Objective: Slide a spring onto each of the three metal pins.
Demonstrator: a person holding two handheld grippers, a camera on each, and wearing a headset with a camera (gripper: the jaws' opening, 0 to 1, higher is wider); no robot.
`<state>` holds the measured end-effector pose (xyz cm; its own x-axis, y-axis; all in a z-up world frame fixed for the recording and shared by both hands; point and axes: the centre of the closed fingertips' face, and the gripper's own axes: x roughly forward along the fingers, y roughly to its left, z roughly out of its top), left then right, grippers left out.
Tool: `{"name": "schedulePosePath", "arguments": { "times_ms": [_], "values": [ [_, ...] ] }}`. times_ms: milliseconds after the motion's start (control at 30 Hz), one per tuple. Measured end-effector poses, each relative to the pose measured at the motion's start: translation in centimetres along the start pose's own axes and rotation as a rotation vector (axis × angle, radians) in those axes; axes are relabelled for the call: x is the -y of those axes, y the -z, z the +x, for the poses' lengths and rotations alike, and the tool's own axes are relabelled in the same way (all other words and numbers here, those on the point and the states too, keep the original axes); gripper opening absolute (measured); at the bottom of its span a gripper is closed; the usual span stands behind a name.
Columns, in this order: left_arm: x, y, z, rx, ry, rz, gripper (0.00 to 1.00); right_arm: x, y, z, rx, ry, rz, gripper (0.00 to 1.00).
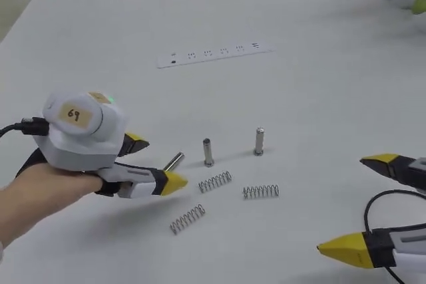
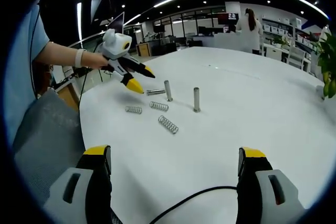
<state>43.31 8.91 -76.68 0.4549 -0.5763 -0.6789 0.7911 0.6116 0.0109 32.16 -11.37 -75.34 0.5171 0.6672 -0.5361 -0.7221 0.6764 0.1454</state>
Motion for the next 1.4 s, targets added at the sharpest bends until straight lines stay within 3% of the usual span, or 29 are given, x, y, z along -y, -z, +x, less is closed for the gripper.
{"name": "schedulePosePath", "arguments": {
  "times_ms": [733, 900, 1400],
  "values": [
    [-1.2, 0.2, 2.1, -0.069, -0.002, -0.022, 0.3, 0.2, 0.3, 0.1, -0.001, 0.002, 0.018, 1.0],
    [-1.3, 0.0, 2.4, -0.073, -0.003, -0.029, 0.21, 0.3, 0.5, 0.1, -0.001, 0.005, 0.023, 1.0],
    [-1.4, 0.0, 3.5, -0.108, -0.008, -0.052, 0.11, 0.4, 1.0, -0.1, -0.002, 0.011, 0.04, 1.0]
  ]
}}
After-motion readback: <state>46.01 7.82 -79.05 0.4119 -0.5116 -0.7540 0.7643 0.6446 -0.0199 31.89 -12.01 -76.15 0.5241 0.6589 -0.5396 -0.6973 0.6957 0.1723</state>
